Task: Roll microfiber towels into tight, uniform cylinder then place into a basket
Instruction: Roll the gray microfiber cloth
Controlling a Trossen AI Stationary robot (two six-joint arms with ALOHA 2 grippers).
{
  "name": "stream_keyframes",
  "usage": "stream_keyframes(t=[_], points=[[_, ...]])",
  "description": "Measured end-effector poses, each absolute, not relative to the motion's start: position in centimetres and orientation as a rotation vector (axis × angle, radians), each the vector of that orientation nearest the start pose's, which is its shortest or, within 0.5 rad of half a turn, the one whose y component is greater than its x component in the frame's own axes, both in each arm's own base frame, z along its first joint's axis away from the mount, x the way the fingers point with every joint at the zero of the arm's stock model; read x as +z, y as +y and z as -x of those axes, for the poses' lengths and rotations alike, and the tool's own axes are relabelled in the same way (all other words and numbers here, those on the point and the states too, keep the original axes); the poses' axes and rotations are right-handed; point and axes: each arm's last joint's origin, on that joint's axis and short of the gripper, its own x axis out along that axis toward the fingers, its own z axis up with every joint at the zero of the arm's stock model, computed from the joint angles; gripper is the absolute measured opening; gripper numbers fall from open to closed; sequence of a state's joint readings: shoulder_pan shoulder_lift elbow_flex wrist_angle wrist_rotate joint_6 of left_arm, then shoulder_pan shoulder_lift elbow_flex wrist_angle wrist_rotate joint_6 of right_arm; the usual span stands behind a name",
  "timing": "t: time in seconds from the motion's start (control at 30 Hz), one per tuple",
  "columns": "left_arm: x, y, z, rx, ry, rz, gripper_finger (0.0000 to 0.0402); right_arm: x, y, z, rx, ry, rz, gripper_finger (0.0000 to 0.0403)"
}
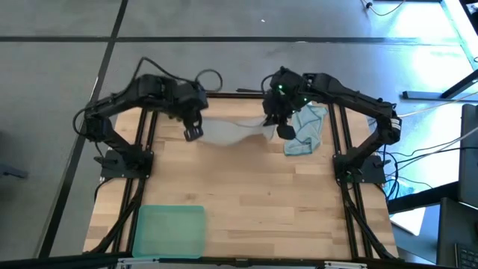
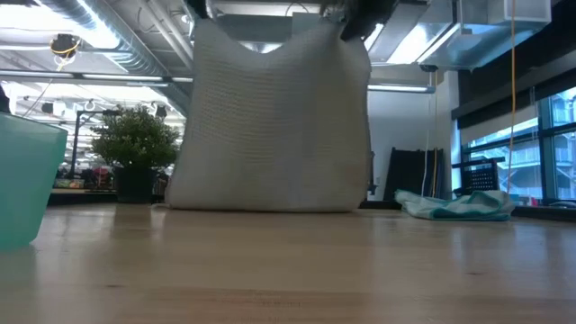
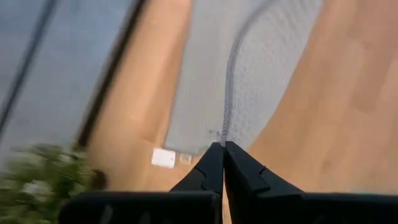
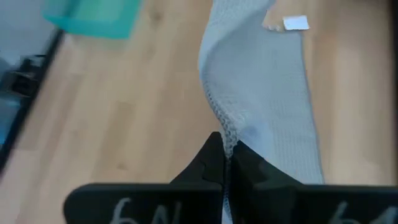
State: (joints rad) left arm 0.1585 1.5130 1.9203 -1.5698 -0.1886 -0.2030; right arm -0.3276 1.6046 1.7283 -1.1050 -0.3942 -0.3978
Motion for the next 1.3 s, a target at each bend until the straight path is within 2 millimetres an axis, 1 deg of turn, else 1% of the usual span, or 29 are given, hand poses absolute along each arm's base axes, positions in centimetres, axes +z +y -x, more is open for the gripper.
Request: stream_keyframes(t=[0.17,0.33,0.43,0.53,0.63,0.77,0.9,1.0,1.1,1.3], points=[[39.7,2.8,-25.0,0.389,1.264,0.174,0.0,37.2,-7.6,-31.2,0.299,0.912,0.018,0.0002],[36.8,1.6,-25.3,0.365,1.372,0.214,0.0,35.8,-7.3,-32.3,0.362,0.927,-0.031,0.0002],[35.2,1.0,-25.8,0.326,1.396,0.226,0.0,33.8,-7.2,-32.5,0.4,0.95,-0.08,0.0002],[33.9,0.7,-25.9,0.316,1.426,0.227,0.0,31.7,-7.2,-32.4,0.389,0.999,-0.134,0.0002],[32.6,0.7,-26.0,0.31,1.444,0.239,0.0,30.0,-7.2,-32.5,0.38,1.014,-0.141,0.0002],[30.7,1.1,-26.3,0.296,1.456,0.269,0.0,27.3,-7.2,-32.3,0.37,1.046,-0.173,0.0001],[28.7,1.1,-26.5,0.282,1.455,0.294,0.0,24.1,-7.0,-31.5,0.358,1.11,-0.22,0.0001],[27.6,1.1,-26.6,0.28,1.45,0.298,0.0,22.5,-6.8,-31.0,0.333,1.144,-0.274,0.0001],[26.5,1.0,-26.9,0.259,1.429,0.323,0.0,21.8,-6.7,-30.7,0.326,1.171,-0.298,0.0001],[24.2,0.9,-27.1,0.205,1.393,0.364,0.0,21.3,-6.7,-30.4,0.326,1.185,-0.294,0.0002]])
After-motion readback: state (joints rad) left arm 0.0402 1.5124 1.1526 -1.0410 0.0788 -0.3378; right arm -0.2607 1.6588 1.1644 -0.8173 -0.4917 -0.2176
